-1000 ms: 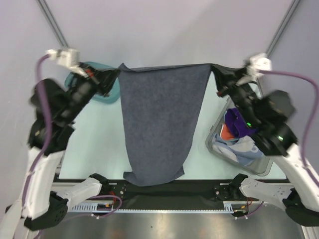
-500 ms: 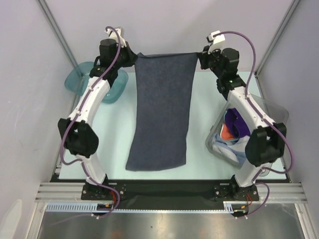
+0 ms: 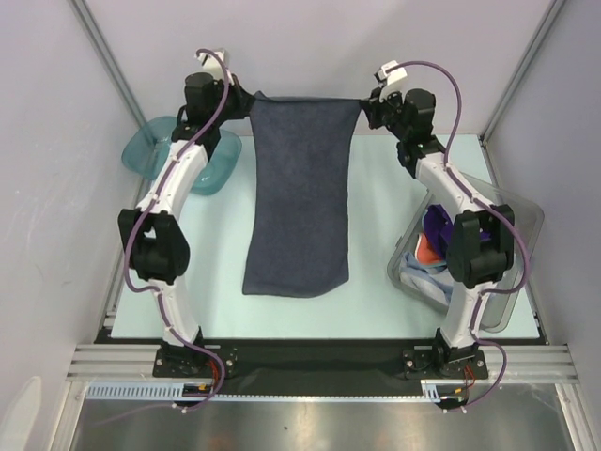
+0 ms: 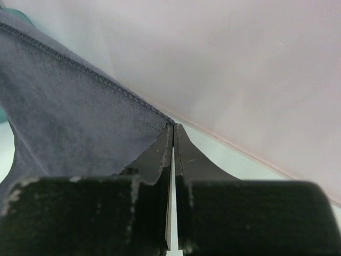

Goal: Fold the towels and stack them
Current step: Flatten out the crumpled towel, then fold the towel

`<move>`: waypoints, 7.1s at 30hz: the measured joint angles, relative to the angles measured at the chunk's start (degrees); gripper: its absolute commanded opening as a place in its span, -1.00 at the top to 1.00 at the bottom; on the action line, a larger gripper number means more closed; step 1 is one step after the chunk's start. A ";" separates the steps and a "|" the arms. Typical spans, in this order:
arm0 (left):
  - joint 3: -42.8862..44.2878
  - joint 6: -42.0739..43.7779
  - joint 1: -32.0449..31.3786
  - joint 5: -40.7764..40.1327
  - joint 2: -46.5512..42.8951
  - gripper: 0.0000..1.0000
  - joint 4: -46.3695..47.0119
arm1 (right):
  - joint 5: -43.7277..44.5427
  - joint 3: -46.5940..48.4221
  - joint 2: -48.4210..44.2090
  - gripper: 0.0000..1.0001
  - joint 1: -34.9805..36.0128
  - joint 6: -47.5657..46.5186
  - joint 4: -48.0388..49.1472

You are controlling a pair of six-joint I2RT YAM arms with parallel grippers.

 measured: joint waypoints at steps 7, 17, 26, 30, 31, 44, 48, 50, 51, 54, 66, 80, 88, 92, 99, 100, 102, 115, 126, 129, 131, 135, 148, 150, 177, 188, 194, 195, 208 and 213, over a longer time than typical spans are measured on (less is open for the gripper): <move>-7.10 -0.07 0.09 0.44 -6.78 0.99 -0.83 | 3.69 -0.74 -5.81 1.00 2.19 -1.84 -6.78; -27.76 2.45 -11.63 -1.90 -52.19 0.99 -2.32 | 12.94 -19.96 -54.90 1.00 21.16 -3.02 -14.43; -33.48 -7.76 -15.78 7.32 -75.41 0.99 2.27 | 6.54 -20.28 -70.90 1.00 25.38 6.58 -18.40; -31.45 -10.01 -15.63 6.54 -71.73 0.99 1.25 | 6.43 -16.13 -67.23 1.00 25.11 8.81 -19.15; -30.10 -10.05 -15.58 5.92 -70.23 0.99 0.44 | 6.88 -15.37 -66.62 1.00 25.09 8.87 -19.10; -15.37 -3.19 -13.75 -6.71 -43.93 0.99 -2.69 | 16.72 -8.09 -45.00 1.00 14.10 -0.55 -10.19; -11.58 -2.29 -9.11 -7.02 -30.32 0.99 -0.50 | 11.65 -6.91 -30.01 1.00 4.26 1.79 -6.23; -9.64 -1.99 -6.80 -6.40 -22.77 0.99 0.11 | 8.63 -5.88 -22.60 1.00 1.33 3.30 -5.57; -8.24 -1.99 -5.86 -5.99 -19.12 0.99 0.42 | 7.02 -5.57 -19.21 1.00 0.31 4.11 -4.55; -3.58 -1.92 -3.78 -4.20 -8.90 1.00 1.53 | 3.06 -5.51 -11.56 1.00 -1.81 5.99 -1.25; 2.03 -1.29 -0.09 1.49 5.66 0.99 7.74 | -9.86 6.62 7.85 1.00 -4.72 10.45 7.28; -1.64 1.57 0.59 -0.28 5.55 0.99 12.02 | -12.46 7.28 9.86 1.00 -4.07 10.29 8.33; -1.05 1.46 1.97 0.13 6.49 1.00 14.40 | -10.38 10.45 17.27 1.00 -3.69 17.40 19.08; -9.79 1.09 2.01 1.18 3.54 0.99 18.25 | -12.37 7.61 17.03 1.00 -3.72 18.08 18.73; -28.11 0.61 1.95 2.45 -4.44 0.99 18.67 | -13.25 -7.67 6.99 1.00 -3.43 13.31 6.08; -30.27 0.39 1.88 2.62 -6.08 0.99 18.82 | -12.74 -9.35 5.01 1.00 -3.19 12.00 3.87; -33.88 -0.07 1.81 2.97 -9.51 0.99 18.78 | -12.09 -12.85 0.59 1.00 -2.56 9.73 -0.17; -57.77 -4.17 -0.81 2.36 -29.81 0.99 20.87 | -5.18 -34.34 -22.27 1.00 4.04 5.90 -12.28; -71.82 -7.63 -4.28 -1.51 -41.07 0.97 15.50 | 0.68 -47.36 -35.26 1.00 9.84 6.05 -21.42; -72.57 -8.85 -5.35 -2.84 -42.10 0.85 13.38 | 2.56 -50.36 -37.68 0.97 12.20 6.99 -22.27; -74.18 -10.12 -6.03 -3.96 -43.17 0.65 12.68 | 3.28 -50.88 -37.83 0.90 13.79 7.82 -23.58; -78.38 -12.68 -7.41 -6.78 -45.68 0.02 9.66 | 6.25 -51.15 -37.81 0.67 16.92 8.98 -26.10; -75.89 -17.11 -8.17 -11.19 -48.19 -0.15 0.17 | 13.68 -47.58 -37.64 0.32 20.44 15.21 -37.68; -73.96 -17.16 -8.28 -10.03 -45.31 -0.13 -0.28 | 16.02 -44.48 -35.82 0.31 20.52 17.59 -38.71; -77.72 -20.24 -15.21 -8.87 -36.76 0.01 -4.33 | 28.30 -42.75 -21.11 0.22 27.17 51.58 -43.56; -76.43 -22.16 -18.25 -13.57 -33.68 1.00 -4.17 | 28.83 -46.38 -27.04 0.24 30.05 51.89 -43.54; -75.49 -23.32 -18.99 -18.88 -34.84 0.99 -8.28 | 28.79 -49.81 -29.59 0.22 33.05 52.26 -42.66; -75.49 -23.50 -18.97 -20.26 -35.45 0.99 -9.44 | 28.68 -50.34 -29.59 0.22 33.53 52.11 -41.97; -74.47 -23.71 -18.97 -27.67 -36.48 0.99 -15.72 | 29.49 -51.32 -21.99 0.24 39.39 48.98 -30.82; -74.25 -23.71 -18.97 -27.67 -36.24 0.99 -15.93 | 32.04 -51.30 -20.41 0.20 44.15 47.54 -27.98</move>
